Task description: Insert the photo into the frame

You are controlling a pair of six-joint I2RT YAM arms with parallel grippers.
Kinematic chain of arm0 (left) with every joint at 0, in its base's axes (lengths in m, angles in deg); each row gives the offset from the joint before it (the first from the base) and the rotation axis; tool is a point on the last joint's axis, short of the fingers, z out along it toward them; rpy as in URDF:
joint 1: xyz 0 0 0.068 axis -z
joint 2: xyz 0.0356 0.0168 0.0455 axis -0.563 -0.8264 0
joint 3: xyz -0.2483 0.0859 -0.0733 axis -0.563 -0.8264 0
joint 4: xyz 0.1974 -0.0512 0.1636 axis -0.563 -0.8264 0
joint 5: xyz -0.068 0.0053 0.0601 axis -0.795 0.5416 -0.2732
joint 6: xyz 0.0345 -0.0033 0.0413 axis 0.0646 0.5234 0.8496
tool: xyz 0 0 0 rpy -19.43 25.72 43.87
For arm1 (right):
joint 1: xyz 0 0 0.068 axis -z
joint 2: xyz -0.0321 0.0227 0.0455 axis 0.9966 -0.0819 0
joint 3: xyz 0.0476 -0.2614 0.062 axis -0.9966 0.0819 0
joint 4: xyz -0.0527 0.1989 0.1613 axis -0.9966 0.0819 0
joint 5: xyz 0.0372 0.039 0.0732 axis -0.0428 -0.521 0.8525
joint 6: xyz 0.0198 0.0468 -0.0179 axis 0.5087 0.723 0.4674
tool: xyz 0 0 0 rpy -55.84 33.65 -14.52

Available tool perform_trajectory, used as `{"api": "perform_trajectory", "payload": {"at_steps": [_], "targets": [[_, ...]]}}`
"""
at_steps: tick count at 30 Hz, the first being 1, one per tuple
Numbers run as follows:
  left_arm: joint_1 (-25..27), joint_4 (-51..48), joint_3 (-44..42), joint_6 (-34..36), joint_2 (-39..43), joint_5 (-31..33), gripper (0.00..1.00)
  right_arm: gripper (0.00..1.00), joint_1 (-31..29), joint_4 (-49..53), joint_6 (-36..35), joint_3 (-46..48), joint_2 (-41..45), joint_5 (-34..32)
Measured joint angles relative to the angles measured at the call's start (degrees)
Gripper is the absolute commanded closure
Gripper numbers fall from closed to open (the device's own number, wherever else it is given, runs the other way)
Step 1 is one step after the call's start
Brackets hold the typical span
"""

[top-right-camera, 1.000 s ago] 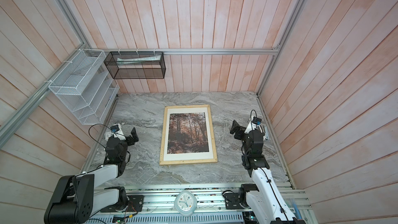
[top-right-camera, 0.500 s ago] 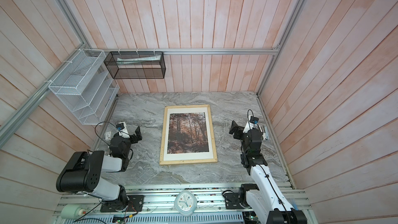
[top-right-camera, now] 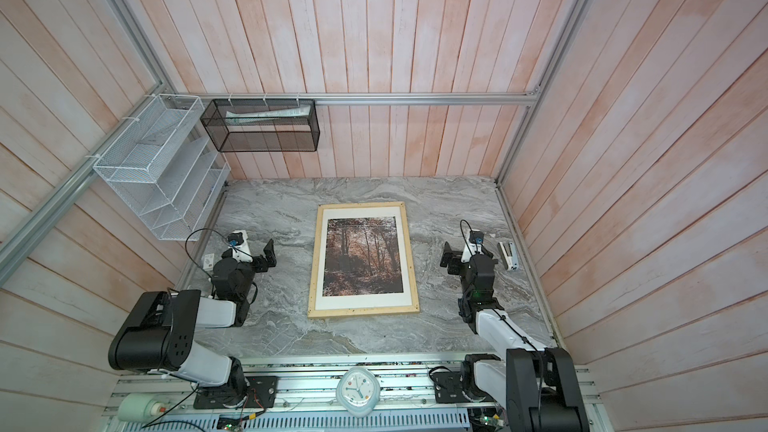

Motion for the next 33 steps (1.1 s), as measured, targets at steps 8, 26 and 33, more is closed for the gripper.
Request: {"api": "perform_trajectory", "payload": {"at_steps": [8, 26, 33], "targets": [[0.20, -0.02, 0.00, 0.22, 0.00, 0.02, 0.00, 0.02, 0.70, -12.33, -3.45, 0.11, -10.38, 0.09], [0.31, -0.02, 0.00, 0.44, 0.00, 0.17, 0.00, 0.02, 5.33, -31.43, -3.87, 3.93, -21.92, 7.17], [0.31, -0.04, 0.02, 0.44, 0.00, 0.17, 0.00, 0.02, 5.44, -30.38, -3.87, 3.19, -21.09, 7.85]]}}
